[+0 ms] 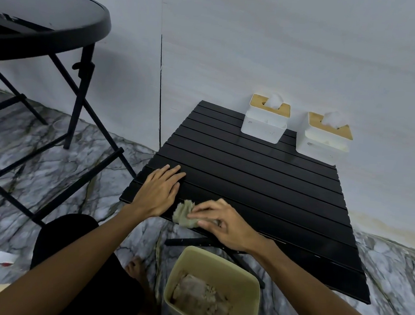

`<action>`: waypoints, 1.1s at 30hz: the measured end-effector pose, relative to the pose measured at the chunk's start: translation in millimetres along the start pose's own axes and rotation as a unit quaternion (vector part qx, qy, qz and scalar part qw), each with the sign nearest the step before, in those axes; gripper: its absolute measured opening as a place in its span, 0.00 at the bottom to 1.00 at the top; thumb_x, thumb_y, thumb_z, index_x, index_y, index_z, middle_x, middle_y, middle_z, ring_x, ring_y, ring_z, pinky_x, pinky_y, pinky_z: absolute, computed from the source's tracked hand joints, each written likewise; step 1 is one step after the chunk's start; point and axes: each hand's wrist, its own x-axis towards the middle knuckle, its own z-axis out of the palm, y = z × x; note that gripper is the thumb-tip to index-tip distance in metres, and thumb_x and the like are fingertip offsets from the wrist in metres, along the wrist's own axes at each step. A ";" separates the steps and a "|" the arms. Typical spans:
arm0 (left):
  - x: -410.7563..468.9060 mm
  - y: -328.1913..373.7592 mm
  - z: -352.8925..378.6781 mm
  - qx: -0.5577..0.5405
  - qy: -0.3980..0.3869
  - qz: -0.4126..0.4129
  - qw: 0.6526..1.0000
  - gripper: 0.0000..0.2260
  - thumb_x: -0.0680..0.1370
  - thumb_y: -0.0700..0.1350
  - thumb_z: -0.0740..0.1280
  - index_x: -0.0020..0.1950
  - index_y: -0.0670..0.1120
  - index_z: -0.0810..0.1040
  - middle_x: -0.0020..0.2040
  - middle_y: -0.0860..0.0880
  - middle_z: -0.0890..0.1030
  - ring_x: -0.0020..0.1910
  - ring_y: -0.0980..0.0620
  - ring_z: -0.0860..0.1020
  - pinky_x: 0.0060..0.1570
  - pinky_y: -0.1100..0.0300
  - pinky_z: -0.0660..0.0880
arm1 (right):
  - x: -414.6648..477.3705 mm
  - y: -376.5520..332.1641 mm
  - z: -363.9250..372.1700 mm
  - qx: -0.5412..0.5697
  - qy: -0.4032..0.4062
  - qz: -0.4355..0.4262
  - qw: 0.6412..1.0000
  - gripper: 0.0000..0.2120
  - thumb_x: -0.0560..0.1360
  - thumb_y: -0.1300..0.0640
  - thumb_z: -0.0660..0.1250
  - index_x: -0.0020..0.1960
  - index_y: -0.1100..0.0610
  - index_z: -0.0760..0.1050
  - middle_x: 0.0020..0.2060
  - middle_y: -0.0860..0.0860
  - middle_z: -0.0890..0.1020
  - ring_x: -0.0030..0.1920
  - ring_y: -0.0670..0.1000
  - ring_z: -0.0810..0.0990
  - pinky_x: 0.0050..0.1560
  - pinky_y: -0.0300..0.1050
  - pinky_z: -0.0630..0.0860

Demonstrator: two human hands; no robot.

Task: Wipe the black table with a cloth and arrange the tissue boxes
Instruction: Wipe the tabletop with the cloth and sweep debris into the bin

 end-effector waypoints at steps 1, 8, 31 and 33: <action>-0.1 0.4 0.0 -0.001 0.001 0.001 1.000 0.25 0.81 0.55 0.45 0.74 0.51 0.67 0.77 0.51 0.63 0.77 0.50 0.57 0.74 0.50 0.53 | -5.5 -2.1 -1.5 0.004 -0.009 -0.006 1.000 0.13 0.82 0.49 0.64 0.64 0.45 0.81 0.61 0.41 0.79 0.56 0.43 0.73 0.57 0.48 0.71; -1.0 0.4 0.0 -0.001 0.014 0.006 1.000 0.26 0.80 0.55 0.45 0.73 0.50 0.69 0.76 0.50 0.66 0.76 0.48 0.59 0.74 0.50 0.55 | -45.8 9.3 -41.4 0.119 0.046 0.075 0.989 0.11 0.82 0.53 0.65 0.61 0.49 0.83 0.59 0.45 0.82 0.63 0.49 0.78 0.64 0.44 0.73; -4.1 10.4 1.3 0.004 0.001 -0.002 1.000 0.29 0.79 0.60 0.44 0.74 0.50 0.67 0.76 0.49 0.65 0.77 0.47 0.58 0.74 0.48 0.54 | -89.2 27.7 -12.0 -0.008 0.114 0.117 0.987 0.18 0.83 0.44 0.60 0.72 0.40 0.72 0.71 0.34 0.72 0.54 0.43 0.71 0.57 0.34 0.71; -4.4 11.9 1.9 -0.003 0.001 0.002 1.000 0.29 0.79 0.60 0.44 0.74 0.50 0.67 0.76 0.49 0.65 0.77 0.47 0.58 0.74 0.48 0.53 | -96.5 23.9 -14.4 -0.005 0.094 0.101 0.990 0.17 0.83 0.45 0.60 0.71 0.40 0.73 0.71 0.33 0.72 0.54 0.43 0.72 0.57 0.36 0.72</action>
